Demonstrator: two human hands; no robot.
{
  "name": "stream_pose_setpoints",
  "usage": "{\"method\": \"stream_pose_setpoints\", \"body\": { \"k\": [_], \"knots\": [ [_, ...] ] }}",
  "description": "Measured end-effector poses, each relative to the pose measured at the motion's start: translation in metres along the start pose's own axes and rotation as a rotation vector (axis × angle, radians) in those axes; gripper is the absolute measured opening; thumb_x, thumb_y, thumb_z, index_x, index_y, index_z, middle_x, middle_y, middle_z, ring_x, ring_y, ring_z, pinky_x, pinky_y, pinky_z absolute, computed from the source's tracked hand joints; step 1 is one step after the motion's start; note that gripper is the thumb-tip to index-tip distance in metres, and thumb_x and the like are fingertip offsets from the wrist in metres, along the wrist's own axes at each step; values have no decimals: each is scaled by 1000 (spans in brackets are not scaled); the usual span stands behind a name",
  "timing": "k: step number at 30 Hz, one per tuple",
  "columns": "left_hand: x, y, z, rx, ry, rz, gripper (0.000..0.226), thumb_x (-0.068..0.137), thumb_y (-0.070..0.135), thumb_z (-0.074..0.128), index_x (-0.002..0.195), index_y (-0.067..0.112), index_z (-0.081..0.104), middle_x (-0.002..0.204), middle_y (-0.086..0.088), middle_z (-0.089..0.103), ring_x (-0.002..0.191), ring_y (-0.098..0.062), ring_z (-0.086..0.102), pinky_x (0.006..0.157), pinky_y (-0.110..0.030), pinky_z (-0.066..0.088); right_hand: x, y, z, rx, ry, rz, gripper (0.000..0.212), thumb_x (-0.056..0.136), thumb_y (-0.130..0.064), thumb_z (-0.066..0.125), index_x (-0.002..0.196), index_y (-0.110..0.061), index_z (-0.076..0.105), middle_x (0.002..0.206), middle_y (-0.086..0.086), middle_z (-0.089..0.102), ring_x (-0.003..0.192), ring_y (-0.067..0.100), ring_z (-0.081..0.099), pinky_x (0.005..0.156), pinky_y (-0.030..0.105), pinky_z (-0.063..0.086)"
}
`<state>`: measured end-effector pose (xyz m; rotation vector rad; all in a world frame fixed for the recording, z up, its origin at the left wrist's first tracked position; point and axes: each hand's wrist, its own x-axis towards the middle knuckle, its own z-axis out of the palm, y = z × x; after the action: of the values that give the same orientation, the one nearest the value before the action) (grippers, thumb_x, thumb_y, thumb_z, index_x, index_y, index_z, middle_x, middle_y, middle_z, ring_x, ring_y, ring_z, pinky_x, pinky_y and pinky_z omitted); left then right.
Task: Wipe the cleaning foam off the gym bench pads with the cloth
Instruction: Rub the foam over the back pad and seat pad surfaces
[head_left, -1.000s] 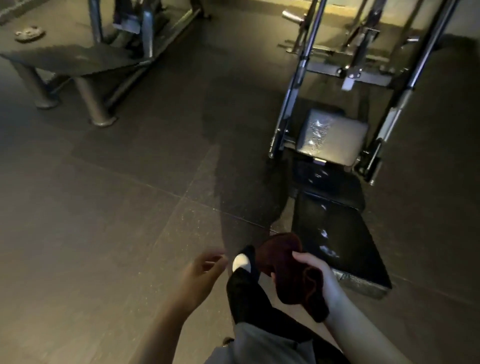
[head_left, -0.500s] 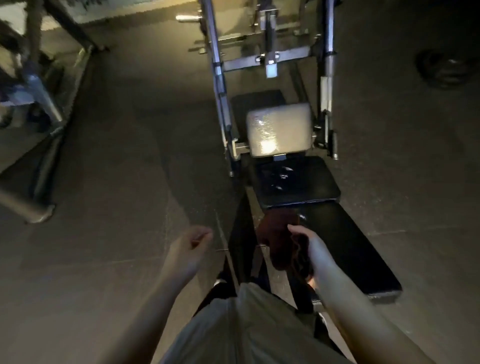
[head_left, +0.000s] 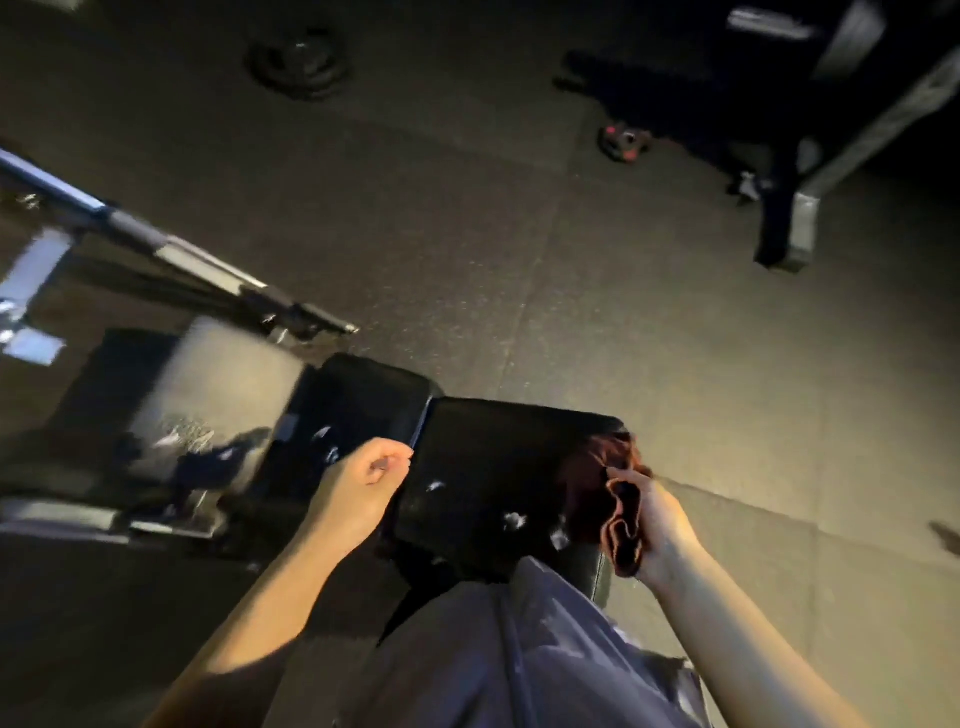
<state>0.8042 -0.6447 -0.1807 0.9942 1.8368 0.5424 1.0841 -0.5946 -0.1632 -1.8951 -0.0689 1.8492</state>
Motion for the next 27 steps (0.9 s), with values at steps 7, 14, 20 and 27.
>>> {"method": "stream_pose_setpoints", "body": {
  "k": [7, 14, 20, 27],
  "knots": [
    [70, 29, 1, 149, -193, 111, 23, 94, 23, 57, 85, 43, 63, 95, 12, 68, 96, -9, 63, 83, -27, 47, -3, 35, -30, 122, 382, -140, 21, 98, -11, 45, 115, -19, 55, 86, 9, 65, 74, 24, 61, 65, 35, 49],
    [48, 42, 54, 249, -406, 203, 19, 95, 27, 56, 92, 45, 59, 96, 9, 66, 92, -7, 63, 74, -17, 47, 12, 117, -82, 40, 587, -203, 33, 101, -10, 39, 131, -16, 52, 111, 12, 63, 96, 28, 60, 87, 39, 45],
    [0, 17, 81, 282, -367, 275, 19, 95, 26, 56, 108, 39, 58, 95, 14, 65, 90, 2, 60, 70, -7, 42, 45, 155, -100, -394, 496, -423, 39, 99, -10, 42, 137, -14, 46, 132, 3, 52, 127, 25, 46, 99, 31, 35],
    [-41, -63, 120, 317, -291, 232, 24, 94, 20, 58, 110, 38, 58, 91, 18, 65, 91, 9, 57, 73, -2, 41, 125, 157, -74, -920, 226, -639, 62, 93, -61, 38, 148, -35, 28, 161, 1, 7, 147, 21, 4, 118, 33, 9]
  ]
}}
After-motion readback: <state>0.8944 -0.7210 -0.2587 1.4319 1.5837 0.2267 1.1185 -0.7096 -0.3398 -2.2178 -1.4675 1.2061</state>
